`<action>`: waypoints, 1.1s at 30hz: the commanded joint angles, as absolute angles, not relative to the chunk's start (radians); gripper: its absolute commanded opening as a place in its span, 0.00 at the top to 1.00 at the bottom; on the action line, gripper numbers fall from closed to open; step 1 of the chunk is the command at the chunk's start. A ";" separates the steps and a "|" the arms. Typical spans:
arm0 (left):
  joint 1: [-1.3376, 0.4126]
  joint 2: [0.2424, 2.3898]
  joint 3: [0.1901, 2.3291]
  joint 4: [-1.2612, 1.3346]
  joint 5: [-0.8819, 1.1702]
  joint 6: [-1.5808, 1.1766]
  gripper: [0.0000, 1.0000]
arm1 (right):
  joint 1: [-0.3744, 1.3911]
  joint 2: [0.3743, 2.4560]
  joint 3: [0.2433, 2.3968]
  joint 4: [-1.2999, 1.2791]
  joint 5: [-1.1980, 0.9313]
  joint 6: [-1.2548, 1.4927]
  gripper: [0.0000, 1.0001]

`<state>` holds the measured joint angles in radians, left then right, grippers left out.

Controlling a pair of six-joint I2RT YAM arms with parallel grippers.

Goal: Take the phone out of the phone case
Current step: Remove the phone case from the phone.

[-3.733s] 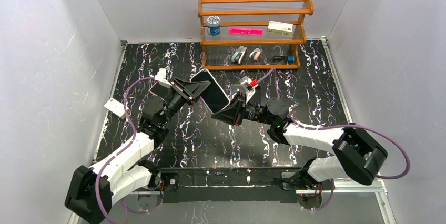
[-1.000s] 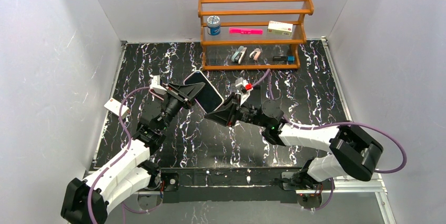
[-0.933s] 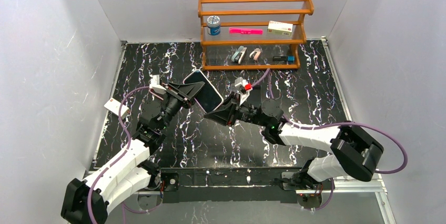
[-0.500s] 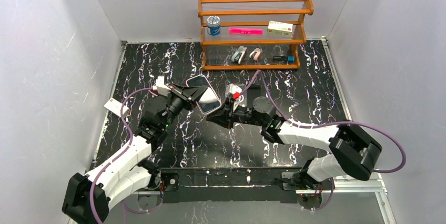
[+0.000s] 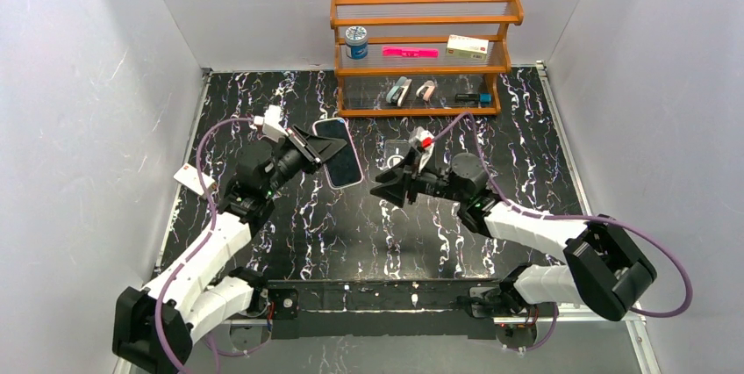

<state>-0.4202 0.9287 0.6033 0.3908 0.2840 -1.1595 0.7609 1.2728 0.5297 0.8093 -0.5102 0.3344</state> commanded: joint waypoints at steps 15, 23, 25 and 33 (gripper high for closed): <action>-0.371 1.030 0.811 0.402 0.782 -0.775 1.00 | 0.705 1.314 0.724 0.726 -0.932 0.484 0.25; -0.371 1.016 0.811 0.444 0.816 -0.790 1.00 | 0.744 1.394 0.796 0.759 -0.948 0.509 0.29; -0.371 1.014 0.807 0.454 0.824 -0.794 1.00 | 0.752 1.410 0.810 0.772 -0.950 0.518 0.31; -0.371 1.011 0.803 0.464 0.831 -0.795 1.00 | 0.776 1.450 0.848 0.779 -0.959 0.521 0.41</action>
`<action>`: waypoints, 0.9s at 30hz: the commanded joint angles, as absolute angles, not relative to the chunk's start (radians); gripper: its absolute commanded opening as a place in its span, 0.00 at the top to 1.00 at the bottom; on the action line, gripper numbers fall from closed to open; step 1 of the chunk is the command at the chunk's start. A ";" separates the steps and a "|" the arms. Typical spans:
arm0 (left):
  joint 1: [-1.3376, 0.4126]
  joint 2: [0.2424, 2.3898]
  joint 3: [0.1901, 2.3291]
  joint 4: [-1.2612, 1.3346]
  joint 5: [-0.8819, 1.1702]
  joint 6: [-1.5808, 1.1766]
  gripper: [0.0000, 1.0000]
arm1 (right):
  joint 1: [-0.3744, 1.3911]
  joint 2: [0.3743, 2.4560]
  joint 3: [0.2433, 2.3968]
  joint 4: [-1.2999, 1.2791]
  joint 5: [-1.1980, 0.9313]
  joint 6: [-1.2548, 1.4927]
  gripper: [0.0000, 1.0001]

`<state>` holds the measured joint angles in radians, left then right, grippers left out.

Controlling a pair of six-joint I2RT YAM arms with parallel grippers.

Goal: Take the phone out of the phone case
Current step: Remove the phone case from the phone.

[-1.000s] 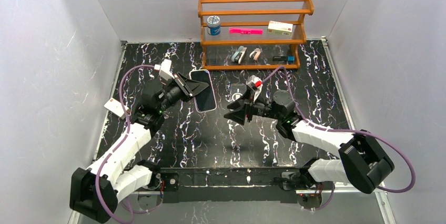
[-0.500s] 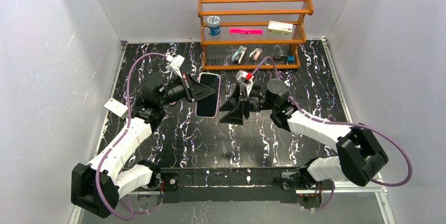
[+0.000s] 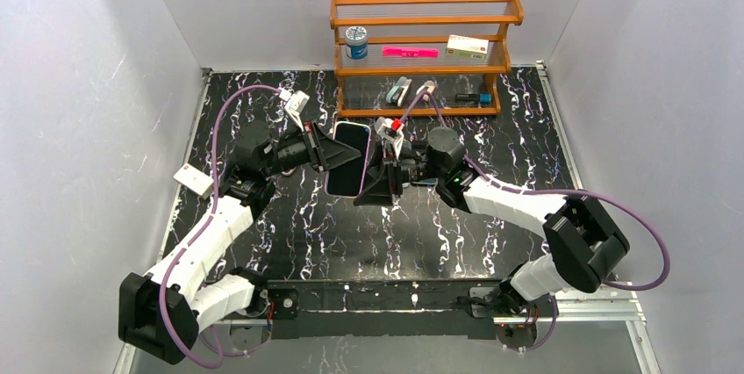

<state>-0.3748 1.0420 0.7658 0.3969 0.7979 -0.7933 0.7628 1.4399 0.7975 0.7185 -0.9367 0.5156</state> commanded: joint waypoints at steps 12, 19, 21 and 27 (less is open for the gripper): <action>-0.371 1.021 0.825 0.468 0.834 -0.896 1.00 | 0.778 1.459 0.855 0.681 -1.005 0.333 0.74; -0.371 1.092 0.848 0.409 0.830 -0.968 1.00 | 0.779 1.475 0.847 0.702 -1.070 0.214 0.89; -0.371 1.108 0.848 0.418 0.834 -0.988 1.00 | 0.781 1.464 0.845 0.682 -1.061 0.157 0.94; -0.377 1.096 0.848 0.432 0.849 -1.004 1.00 | 0.781 1.451 0.875 0.573 -0.967 0.068 0.99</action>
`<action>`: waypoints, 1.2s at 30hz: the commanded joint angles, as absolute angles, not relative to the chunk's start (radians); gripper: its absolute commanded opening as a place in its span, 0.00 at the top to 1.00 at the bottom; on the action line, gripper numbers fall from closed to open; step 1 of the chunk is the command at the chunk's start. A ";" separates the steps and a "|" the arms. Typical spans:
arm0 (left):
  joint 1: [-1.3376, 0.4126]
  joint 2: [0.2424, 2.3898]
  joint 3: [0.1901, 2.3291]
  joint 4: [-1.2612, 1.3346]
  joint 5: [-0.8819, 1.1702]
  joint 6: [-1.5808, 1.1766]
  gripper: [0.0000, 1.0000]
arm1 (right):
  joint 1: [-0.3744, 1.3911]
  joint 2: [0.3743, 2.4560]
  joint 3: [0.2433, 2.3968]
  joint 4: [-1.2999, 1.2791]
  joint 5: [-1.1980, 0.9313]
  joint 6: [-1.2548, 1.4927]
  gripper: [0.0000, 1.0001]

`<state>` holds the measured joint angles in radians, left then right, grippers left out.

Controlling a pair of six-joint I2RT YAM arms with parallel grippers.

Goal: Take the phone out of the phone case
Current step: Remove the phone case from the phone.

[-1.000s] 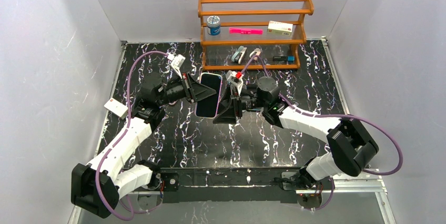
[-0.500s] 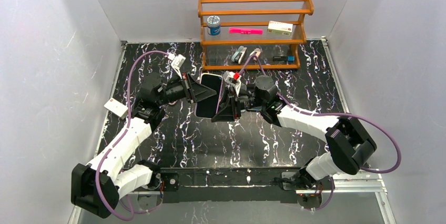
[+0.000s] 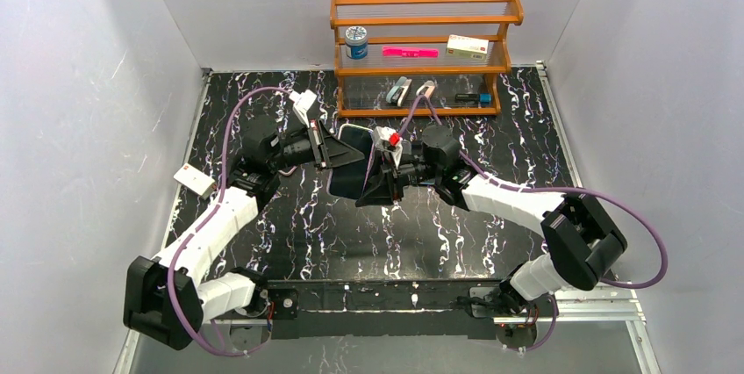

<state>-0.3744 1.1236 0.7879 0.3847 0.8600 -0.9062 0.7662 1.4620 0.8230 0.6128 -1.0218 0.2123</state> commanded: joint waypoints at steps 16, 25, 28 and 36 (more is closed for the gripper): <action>-0.387 1.002 0.730 0.562 0.850 -1.073 1.00 | 0.780 1.458 0.908 0.567 -0.525 0.262 0.88; -0.385 0.941 0.668 0.561 0.593 -0.968 1.00 | 0.779 1.310 0.762 0.532 -0.443 0.368 0.36; -0.385 0.914 0.654 0.515 0.495 -0.914 1.00 | 0.779 1.231 0.710 0.500 -0.417 0.406 0.26; -0.385 0.904 0.581 0.614 0.410 -0.962 1.00 | 0.793 1.140 0.593 0.647 -0.448 0.726 0.18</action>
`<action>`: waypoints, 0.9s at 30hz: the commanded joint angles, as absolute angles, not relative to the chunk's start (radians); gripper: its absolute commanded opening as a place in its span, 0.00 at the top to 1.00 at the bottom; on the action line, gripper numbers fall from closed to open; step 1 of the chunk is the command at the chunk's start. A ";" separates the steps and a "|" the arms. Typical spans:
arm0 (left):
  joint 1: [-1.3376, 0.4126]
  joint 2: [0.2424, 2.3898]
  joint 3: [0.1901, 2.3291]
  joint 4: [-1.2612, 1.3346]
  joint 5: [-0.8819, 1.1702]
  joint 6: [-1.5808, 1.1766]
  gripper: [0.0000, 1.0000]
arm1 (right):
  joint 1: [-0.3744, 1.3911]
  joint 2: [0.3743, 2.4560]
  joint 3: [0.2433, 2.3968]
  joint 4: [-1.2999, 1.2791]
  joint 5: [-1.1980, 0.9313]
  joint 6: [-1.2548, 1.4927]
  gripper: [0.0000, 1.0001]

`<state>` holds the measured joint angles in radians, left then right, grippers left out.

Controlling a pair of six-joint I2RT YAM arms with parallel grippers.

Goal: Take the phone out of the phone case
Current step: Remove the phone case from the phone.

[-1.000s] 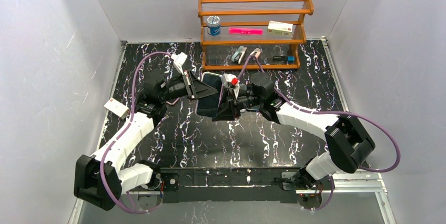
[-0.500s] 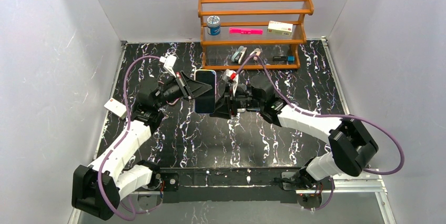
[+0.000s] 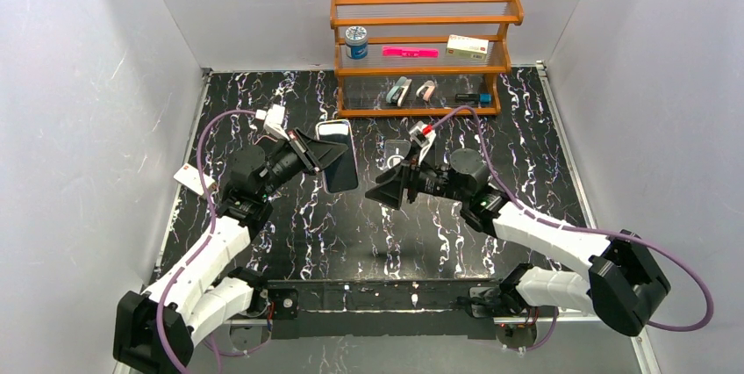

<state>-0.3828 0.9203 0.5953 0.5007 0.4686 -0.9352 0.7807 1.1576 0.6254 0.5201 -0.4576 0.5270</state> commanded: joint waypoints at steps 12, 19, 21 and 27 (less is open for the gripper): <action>-0.386 0.910 0.535 0.717 0.437 -1.063 1.00 | 0.863 1.249 0.573 0.983 -0.493 1.028 0.28; -0.387 0.904 0.531 0.735 0.449 -1.084 1.00 | 0.868 1.269 0.574 1.050 -0.494 1.090 0.34; -0.387 0.904 0.529 0.738 0.449 -1.087 1.00 | 0.868 1.269 0.579 1.054 -0.497 1.097 0.35; -0.387 0.912 0.527 0.769 0.469 -1.113 1.00 | 0.870 1.275 0.579 1.066 -0.488 1.115 0.36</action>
